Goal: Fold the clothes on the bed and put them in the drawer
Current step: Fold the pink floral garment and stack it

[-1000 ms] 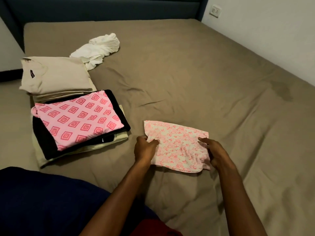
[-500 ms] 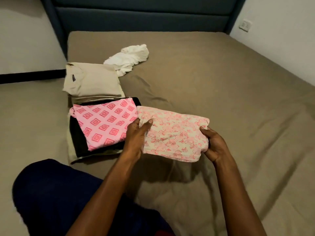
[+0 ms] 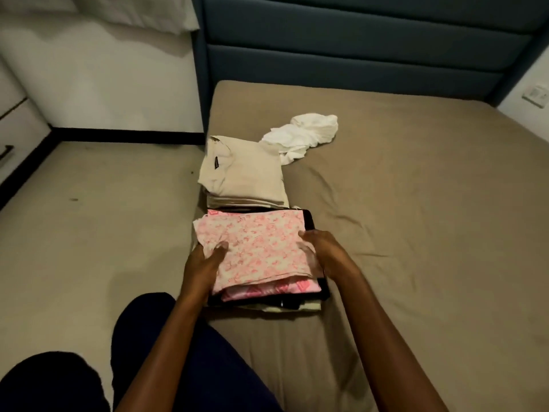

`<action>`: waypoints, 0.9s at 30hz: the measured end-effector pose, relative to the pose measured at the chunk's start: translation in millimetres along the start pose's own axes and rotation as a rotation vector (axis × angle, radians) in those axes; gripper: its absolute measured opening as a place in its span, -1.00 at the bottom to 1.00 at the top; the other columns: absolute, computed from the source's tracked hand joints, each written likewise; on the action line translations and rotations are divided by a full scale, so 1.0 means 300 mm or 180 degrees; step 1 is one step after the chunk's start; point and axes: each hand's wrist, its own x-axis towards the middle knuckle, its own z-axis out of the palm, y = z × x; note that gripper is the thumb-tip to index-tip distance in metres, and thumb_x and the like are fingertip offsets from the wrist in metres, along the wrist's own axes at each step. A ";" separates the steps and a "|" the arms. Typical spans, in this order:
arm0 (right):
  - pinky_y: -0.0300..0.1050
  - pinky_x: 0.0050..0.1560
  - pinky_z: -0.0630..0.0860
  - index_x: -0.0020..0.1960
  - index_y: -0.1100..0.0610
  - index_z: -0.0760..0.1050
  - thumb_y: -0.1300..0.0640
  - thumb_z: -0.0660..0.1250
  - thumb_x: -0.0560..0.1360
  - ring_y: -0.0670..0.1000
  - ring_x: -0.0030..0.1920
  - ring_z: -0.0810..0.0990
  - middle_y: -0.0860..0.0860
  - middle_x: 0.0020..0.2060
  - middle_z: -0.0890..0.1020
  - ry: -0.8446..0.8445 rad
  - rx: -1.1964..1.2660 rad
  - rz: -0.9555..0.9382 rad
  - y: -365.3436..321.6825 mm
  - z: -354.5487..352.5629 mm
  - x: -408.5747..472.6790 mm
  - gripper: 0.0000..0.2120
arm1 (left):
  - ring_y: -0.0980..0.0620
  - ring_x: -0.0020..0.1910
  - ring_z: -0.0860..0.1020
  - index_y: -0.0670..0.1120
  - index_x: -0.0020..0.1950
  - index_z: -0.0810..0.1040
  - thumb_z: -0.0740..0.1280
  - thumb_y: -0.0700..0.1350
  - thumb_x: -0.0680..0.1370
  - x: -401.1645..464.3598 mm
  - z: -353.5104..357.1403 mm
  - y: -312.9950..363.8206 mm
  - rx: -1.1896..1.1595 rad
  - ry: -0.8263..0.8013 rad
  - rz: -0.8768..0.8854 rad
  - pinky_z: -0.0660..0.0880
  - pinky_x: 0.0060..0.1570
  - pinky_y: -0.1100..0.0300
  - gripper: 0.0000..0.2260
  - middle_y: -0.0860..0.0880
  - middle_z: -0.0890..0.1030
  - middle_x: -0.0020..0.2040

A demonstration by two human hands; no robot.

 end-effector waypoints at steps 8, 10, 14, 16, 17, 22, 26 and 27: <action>-0.15 -0.28 0.62 0.23 0.15 0.56 0.44 0.26 0.61 0.03 -0.14 0.75 0.13 0.02 0.74 0.0224 -0.0346 -0.0645 0.017 -0.040 -0.010 -0.71 | -0.05 0.19 0.67 -0.03 0.37 0.55 0.43 -0.03 0.61 0.052 0.007 -0.009 -0.0123 -0.0129 0.0180 0.60 0.16 -0.07 -0.66 0.00 0.69 0.22; -0.05 -0.16 0.67 0.17 0.08 0.58 0.41 0.28 0.62 0.08 -0.04 0.75 0.09 0.02 0.75 0.0288 -0.0310 -0.0752 0.031 -0.053 -0.007 -0.71 | -0.06 0.18 0.67 -0.02 0.35 0.55 0.45 -0.01 0.59 0.066 0.009 -0.004 -0.0058 -0.0132 0.0164 0.61 0.14 -0.06 -0.66 -0.01 0.69 0.21; 0.11 0.03 0.67 0.19 0.04 0.57 0.27 0.37 0.56 0.08 -0.01 0.71 0.08 0.08 0.72 0.0937 -0.1492 -0.0804 0.102 -0.054 0.016 -0.76 | -0.01 0.07 0.65 -0.07 0.33 0.50 0.49 0.05 0.54 0.052 0.005 -0.013 0.1207 0.0484 0.0325 0.57 -0.10 0.19 -0.57 -0.01 0.65 0.18; 0.03 0.05 0.60 0.30 0.08 0.53 0.15 0.40 0.54 0.10 0.06 0.65 0.06 0.14 0.67 0.1494 -0.2487 -0.1268 0.116 -0.034 0.008 -0.67 | -0.02 0.04 0.63 -0.07 0.32 0.44 0.51 0.07 0.51 0.033 0.011 -0.010 0.1725 0.1090 0.0765 0.58 -0.10 0.13 -0.52 -0.05 0.63 0.17; 0.04 0.10 0.54 0.33 0.11 0.51 0.09 0.39 0.54 0.14 0.13 0.62 0.08 0.18 0.64 0.1667 -0.2853 -0.1594 0.119 -0.022 0.005 -0.63 | -0.05 0.09 0.61 -0.06 0.34 0.42 0.51 0.07 0.51 0.028 0.014 -0.006 0.2000 0.1305 0.1036 0.60 -0.05 0.05 -0.50 -0.07 0.60 0.21; 0.12 0.49 0.26 0.56 0.11 0.35 -0.30 -0.01 0.60 0.16 0.53 0.31 0.15 0.57 0.32 0.1039 -0.3703 -0.2481 0.112 0.095 0.043 -0.29 | -0.16 0.54 0.26 -0.07 0.54 0.34 0.31 0.15 0.59 0.083 0.073 -0.003 0.3212 0.0810 0.2119 0.32 0.41 -0.15 -0.42 -0.15 0.34 0.55; 0.12 0.63 0.02 0.69 0.01 0.01 -0.44 -0.12 0.60 0.12 0.66 -0.01 0.09 0.68 -0.03 0.0535 -0.4150 -0.2160 0.188 0.117 0.106 -0.19 | -0.14 0.66 -0.12 0.02 0.67 0.10 -0.11 0.43 0.54 0.157 0.095 -0.078 0.3904 0.0104 0.1387 -0.01 0.57 -0.24 -0.21 -0.13 -0.08 0.68; 0.12 0.64 -0.03 0.69 -0.04 -0.07 -0.47 -0.14 0.58 0.08 0.67 -0.09 0.04 0.68 -0.12 0.0446 -0.4118 -0.2006 0.211 0.107 0.119 -0.18 | -0.10 0.65 -0.20 0.07 0.68 0.01 -0.14 0.46 0.52 0.168 0.089 -0.102 0.3855 0.0059 0.1240 -0.03 0.58 -0.23 -0.19 -0.07 -0.18 0.68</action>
